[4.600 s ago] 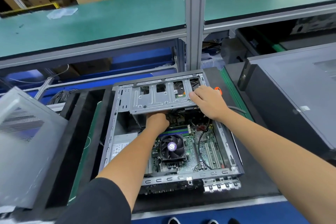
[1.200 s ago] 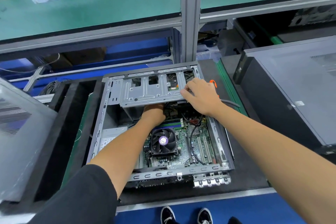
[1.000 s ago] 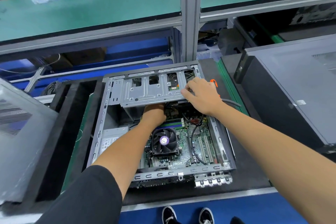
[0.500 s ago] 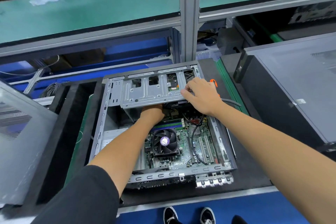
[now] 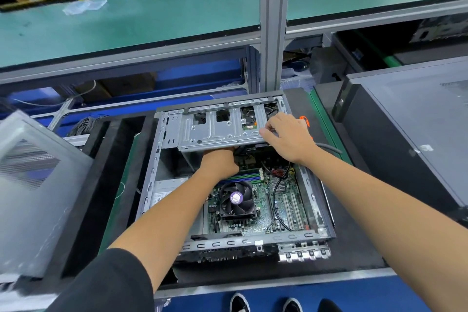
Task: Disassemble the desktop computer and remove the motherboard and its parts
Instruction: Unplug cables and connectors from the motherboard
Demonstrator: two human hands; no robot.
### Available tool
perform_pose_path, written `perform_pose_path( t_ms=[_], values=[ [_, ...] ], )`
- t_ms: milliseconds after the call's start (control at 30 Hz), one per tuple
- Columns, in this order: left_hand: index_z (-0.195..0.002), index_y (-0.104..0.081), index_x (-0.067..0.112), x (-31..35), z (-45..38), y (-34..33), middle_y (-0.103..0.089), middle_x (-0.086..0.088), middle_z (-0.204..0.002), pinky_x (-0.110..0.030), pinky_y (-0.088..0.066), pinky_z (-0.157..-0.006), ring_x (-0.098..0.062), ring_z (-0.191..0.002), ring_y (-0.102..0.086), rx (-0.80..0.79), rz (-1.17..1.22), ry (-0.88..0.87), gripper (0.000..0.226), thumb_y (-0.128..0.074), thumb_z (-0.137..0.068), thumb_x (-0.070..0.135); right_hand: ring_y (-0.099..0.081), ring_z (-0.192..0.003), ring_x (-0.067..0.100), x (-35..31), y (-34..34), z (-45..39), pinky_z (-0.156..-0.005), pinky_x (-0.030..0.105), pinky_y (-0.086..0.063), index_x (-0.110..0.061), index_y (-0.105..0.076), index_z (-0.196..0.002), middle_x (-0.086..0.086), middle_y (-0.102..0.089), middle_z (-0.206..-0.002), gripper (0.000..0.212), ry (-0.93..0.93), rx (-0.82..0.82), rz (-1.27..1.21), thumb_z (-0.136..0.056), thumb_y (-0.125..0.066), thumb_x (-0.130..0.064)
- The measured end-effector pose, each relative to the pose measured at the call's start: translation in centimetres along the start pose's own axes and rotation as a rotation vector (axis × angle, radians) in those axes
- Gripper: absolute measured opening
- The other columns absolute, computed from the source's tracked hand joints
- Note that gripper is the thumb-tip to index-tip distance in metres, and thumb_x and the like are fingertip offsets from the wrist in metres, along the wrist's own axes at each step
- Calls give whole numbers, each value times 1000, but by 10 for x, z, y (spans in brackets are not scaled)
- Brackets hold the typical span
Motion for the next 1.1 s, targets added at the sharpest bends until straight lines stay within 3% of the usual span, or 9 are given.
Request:
perform_pose_path(
  t_ms=[200, 333, 400, 533, 633, 733, 900, 1100],
  values=[
    [-66, -42, 15, 6, -5, 0, -44, -1, -64, -28, -30, -48, -16, -56, -42, -13, 162, -40, 26, -51, -88, 25, -45, -91, 15, -1, 1, 0, -82, 32, -21, -23, -58, -86, -5, -52, -95, 28, -4, 7, 15, -97, -45, -44],
    [-103, -51, 11, 14, -12, -6, -53, -2, -81, -31, -43, -63, -21, -74, -52, -64, 206, -55, 21, -54, -92, 29, -44, -91, 13, 1, 0, 0, -78, 29, -16, -21, -61, -89, -7, -52, -96, 30, -9, 18, 20, -97, -44, -45],
    [-109, -53, 13, 17, -15, -6, -55, -3, -88, -31, -43, -66, -23, -79, -52, -40, 203, -72, 24, -56, -91, 28, -43, -91, 13, 1, -1, -1, -77, 29, -16, -21, -61, -89, -7, -52, -96, 30, -9, 20, 22, -97, -44, -45],
    [-106, -58, 11, 24, -19, -8, -61, -9, -98, -31, -45, -70, -25, -83, -54, -24, 134, -104, 22, -55, -93, 29, -42, -90, 12, 2, -2, -1, -77, 29, -15, -22, -60, -89, -8, -51, -95, 29, -2, 29, 20, -96, -44, -45],
    [-99, -58, 13, 26, -21, -7, -55, -5, -88, -30, -45, -71, -25, -82, -52, -24, 112, -96, 21, -54, -94, 33, -42, -89, 12, 2, -1, -2, -76, 29, -15, -21, -60, -87, -8, -51, -94, 28, -2, 38, 22, -96, -46, -44],
    [-85, -52, 14, 29, -22, -5, -53, -6, -84, -32, -44, -70, -26, -79, -51, -9, 108, -75, 13, -53, -93, 24, -42, -89, 12, 2, -1, -2, -76, 30, -15, -23, -58, -85, -7, -51, -93, 27, -2, 41, 21, -96, -46, -44],
    [-73, -47, 14, 36, -20, -6, -48, -3, -69, -31, -45, -65, -26, -73, -52, 34, 151, -40, 19, -55, -89, 21, -41, -88, 11, 3, -1, -2, -75, 28, -13, -23, -58, -86, -9, -50, -93, 27, 2, 40, 17, -96, -46, -45],
    [-81, -52, 13, 35, -19, -9, -60, -11, -87, -30, -43, -67, -29, -87, -59, 94, 212, -7, 9, -58, -86, 17, -41, -87, 10, 3, -3, -1, -76, 29, -14, -25, -57, -85, -9, -50, -92, 25, 3, 43, 3, -96, -46, -45]
  ],
)
Point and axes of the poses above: each hand's wrist, its own z-axis away from the middle knuckle, its own y-axis out of the back of the hand, x = y × z, the point moved 5 cm from there along -z, towards the middle knuckle
